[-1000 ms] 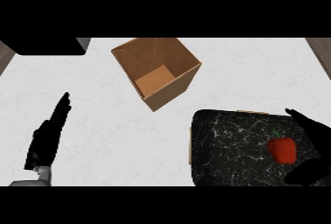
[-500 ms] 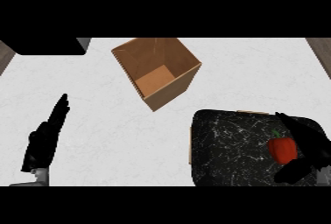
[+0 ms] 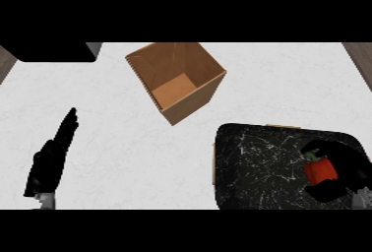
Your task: Pick the bell pepper from the tray and place it in the cardboard box
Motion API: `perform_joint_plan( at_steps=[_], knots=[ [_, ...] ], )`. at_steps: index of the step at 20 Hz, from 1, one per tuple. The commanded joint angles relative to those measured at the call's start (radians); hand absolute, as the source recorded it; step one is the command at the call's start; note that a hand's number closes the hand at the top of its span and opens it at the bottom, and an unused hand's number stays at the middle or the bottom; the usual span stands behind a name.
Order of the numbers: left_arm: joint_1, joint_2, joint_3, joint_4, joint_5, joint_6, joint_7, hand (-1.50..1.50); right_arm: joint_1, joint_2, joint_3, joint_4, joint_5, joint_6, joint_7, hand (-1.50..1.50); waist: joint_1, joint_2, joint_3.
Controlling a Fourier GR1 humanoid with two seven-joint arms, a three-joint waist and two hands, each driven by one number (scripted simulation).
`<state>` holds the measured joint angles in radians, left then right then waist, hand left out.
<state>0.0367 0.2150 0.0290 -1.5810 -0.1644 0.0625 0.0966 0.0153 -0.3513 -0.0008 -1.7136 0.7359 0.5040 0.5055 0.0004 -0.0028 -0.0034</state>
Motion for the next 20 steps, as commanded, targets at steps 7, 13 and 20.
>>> perform_joint_plan(
  at_steps=[7, 13, 20],
  knots=[
    [-0.091, -0.003, 0.04, 0.07, -0.002, -0.011, 0.009, 0.0, 0.003, -0.041, -0.003, -0.029, 0.162, -0.165, -0.105, 1.5, -0.004, 0.002, 0.003],
    [-0.086, -0.014, 0.021, 0.05, -0.016, -0.016, 0.016, 0.0, -0.235, 0.013, 0.119, 0.178, 0.295, -0.217, -0.119, 1.5, 0.018, 0.006, 0.004],
    [-0.082, 0.009, 0.065, 0.042, 0.004, -0.053, 0.007, 0.0, -0.277, -0.006, 0.061, 0.159, 0.335, -0.265, -0.162, 1.5, 0.002, 0.003, 0.003]
  ],
)
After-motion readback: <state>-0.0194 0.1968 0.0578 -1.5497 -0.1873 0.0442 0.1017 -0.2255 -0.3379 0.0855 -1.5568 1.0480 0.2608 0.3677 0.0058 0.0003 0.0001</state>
